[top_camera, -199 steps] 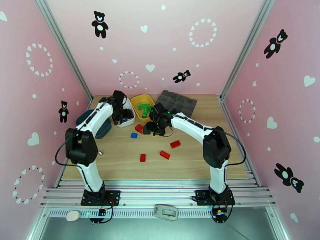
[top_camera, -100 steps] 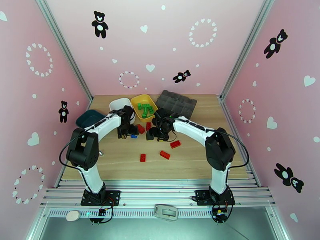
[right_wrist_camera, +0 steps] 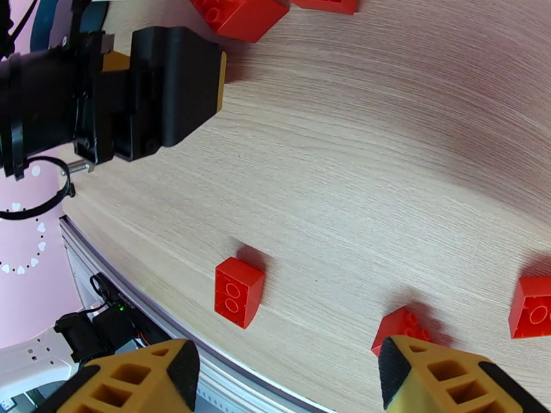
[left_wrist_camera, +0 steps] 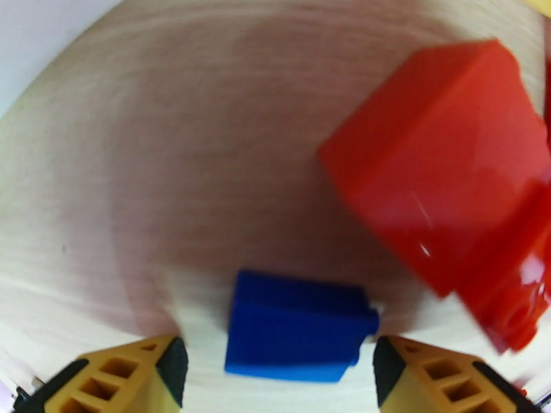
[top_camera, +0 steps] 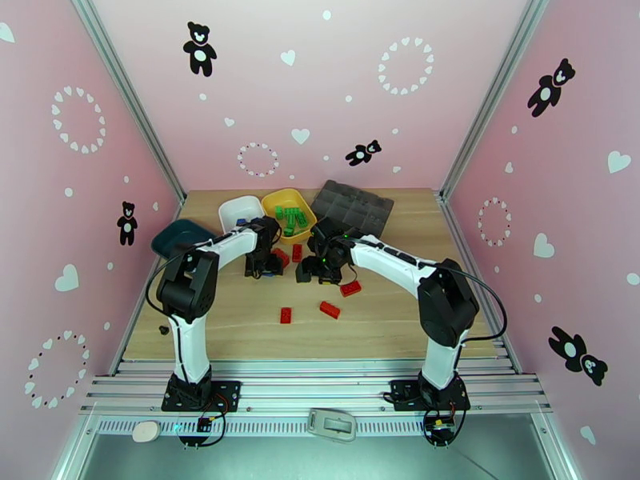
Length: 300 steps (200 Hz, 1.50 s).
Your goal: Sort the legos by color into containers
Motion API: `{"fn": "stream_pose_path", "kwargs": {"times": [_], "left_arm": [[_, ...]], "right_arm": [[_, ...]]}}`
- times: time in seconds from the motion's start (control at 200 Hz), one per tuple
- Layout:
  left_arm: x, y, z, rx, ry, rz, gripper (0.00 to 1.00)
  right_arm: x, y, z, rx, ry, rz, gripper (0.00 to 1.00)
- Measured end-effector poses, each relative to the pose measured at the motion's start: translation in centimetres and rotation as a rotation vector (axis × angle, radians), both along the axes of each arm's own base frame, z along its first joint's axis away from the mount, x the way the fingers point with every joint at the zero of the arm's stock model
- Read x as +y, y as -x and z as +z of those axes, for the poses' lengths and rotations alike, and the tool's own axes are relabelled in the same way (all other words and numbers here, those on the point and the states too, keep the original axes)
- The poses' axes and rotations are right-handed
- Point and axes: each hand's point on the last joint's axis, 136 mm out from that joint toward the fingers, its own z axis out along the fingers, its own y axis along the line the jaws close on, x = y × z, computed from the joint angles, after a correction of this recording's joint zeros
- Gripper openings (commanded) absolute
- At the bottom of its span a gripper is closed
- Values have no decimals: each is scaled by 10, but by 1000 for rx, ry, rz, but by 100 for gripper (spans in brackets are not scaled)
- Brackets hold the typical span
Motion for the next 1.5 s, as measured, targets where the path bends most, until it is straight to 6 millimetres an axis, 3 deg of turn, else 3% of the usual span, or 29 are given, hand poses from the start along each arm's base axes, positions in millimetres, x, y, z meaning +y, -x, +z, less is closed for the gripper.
{"fn": "stream_pose_path", "kwargs": {"times": [0.526,0.811,0.981,1.216,1.351,1.502], "left_arm": [[-5,-13,2,-19,2,-25,43],[-5,-4,7,-23,7,-11,39],[-5,4,37,-78,42,22,38],[-8,-3,82,-177,109,71,38],[6,-24,106,-225,129,138,38],[34,-66,142,-301,141,231,38]], "right_arm": [[-1,-5,5,-11,-1,-10,72],[2,-7,10,-21,-10,-11,72],[2,-8,11,-24,-13,-10,72],[10,-17,26,-58,-42,-9,72],[15,-23,32,-77,-55,-3,71],[15,-23,35,-80,-56,-1,71]]}}
